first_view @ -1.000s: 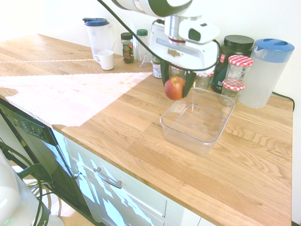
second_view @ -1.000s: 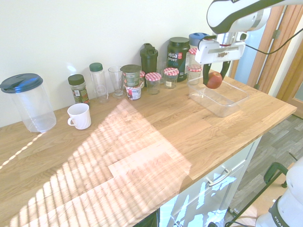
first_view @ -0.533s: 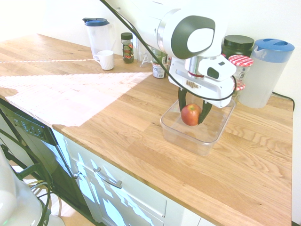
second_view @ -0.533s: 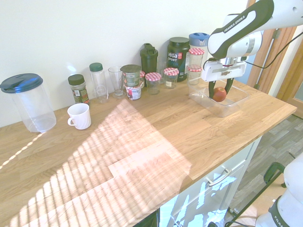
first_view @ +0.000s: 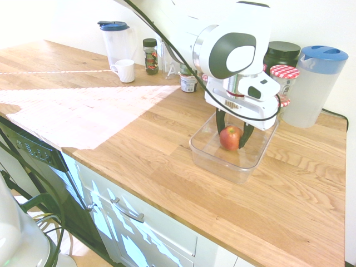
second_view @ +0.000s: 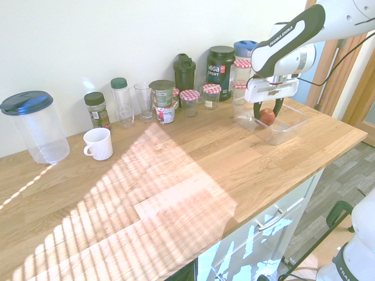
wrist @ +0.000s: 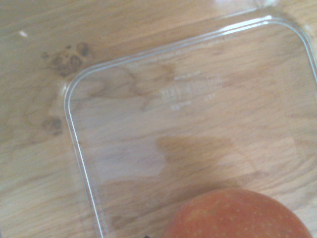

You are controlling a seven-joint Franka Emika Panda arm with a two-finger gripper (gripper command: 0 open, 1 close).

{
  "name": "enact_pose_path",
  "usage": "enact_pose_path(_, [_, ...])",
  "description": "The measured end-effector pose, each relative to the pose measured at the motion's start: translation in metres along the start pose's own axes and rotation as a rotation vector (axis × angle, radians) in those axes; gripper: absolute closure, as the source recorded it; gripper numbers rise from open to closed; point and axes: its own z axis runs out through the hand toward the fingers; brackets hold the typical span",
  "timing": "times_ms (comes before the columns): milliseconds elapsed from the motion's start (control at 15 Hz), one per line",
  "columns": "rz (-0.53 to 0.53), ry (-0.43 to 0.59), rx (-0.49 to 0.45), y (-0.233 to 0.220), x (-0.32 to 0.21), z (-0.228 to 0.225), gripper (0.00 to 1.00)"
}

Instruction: Put the apple into the container

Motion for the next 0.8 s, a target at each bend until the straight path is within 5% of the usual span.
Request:
enact_pose_path(533, [-0.011, 0.018, 0.029, -0.027, 0.004, -0.027, 0.00])
enact_pose_path(800, [-0.217, -0.026, 0.053, -0.069, -0.084, -0.119, 0.00])
